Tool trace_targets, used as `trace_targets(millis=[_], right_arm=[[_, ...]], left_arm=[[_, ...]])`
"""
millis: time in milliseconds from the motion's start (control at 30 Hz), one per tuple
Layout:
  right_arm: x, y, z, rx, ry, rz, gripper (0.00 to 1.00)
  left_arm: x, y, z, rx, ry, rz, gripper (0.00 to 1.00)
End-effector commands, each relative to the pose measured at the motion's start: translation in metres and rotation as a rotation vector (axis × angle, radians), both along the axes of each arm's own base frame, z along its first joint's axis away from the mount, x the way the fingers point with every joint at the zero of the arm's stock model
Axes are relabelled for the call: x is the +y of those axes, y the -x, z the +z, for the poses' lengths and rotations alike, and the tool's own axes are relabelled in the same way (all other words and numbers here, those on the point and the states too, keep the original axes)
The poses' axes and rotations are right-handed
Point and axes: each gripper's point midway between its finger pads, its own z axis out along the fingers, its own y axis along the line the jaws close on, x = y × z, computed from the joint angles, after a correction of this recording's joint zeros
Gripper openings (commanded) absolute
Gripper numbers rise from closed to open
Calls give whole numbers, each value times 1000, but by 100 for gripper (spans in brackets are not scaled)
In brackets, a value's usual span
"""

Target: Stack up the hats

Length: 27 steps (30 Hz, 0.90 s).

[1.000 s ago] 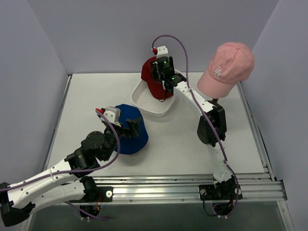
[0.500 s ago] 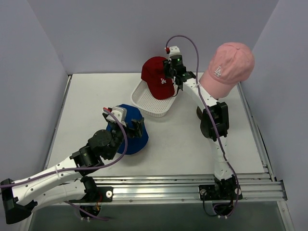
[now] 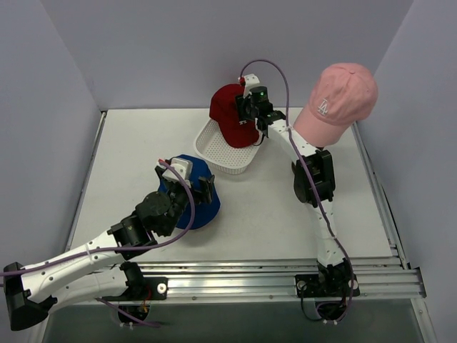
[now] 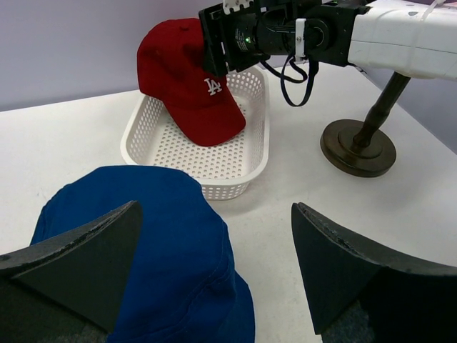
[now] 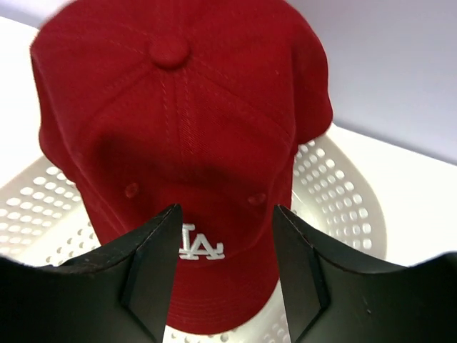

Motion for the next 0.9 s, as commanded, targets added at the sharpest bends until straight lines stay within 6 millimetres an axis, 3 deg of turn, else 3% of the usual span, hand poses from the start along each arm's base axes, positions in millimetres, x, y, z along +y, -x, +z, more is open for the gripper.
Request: trace_targets(millis=[0,167,200,433,567,667,767,800,867], right_arm=[[10,-10,17,-67,-44,44,49],[12,-18,14,-64,-46,46,49],[12,-18,5,-47,-40,46,49],[11,-22,4,-51,-51,44,49],[12,-21,4,-47,-54,47,38],[11,-19,13,-52,-68,41,29],[14,-14,37,-76,-88,34,7],[13,-12,56,-101,-96,25,0],[20,-3,75,-129,-92,23,0]], left_arm=[[0,-1,23,-41,55,11,94],[1,-1,24,-42,57,16,94],[1,-2,23,-41,55,14,94],[1,-1,25,-44,58,13,94],[2,-1,26,-45,62,14,94],[3,0,26,-46,65,14,94],[2,-1,25,-45,59,14,94],[2,-1,25,-43,59,13,94],[1,-1,26,-45,59,13,94]])
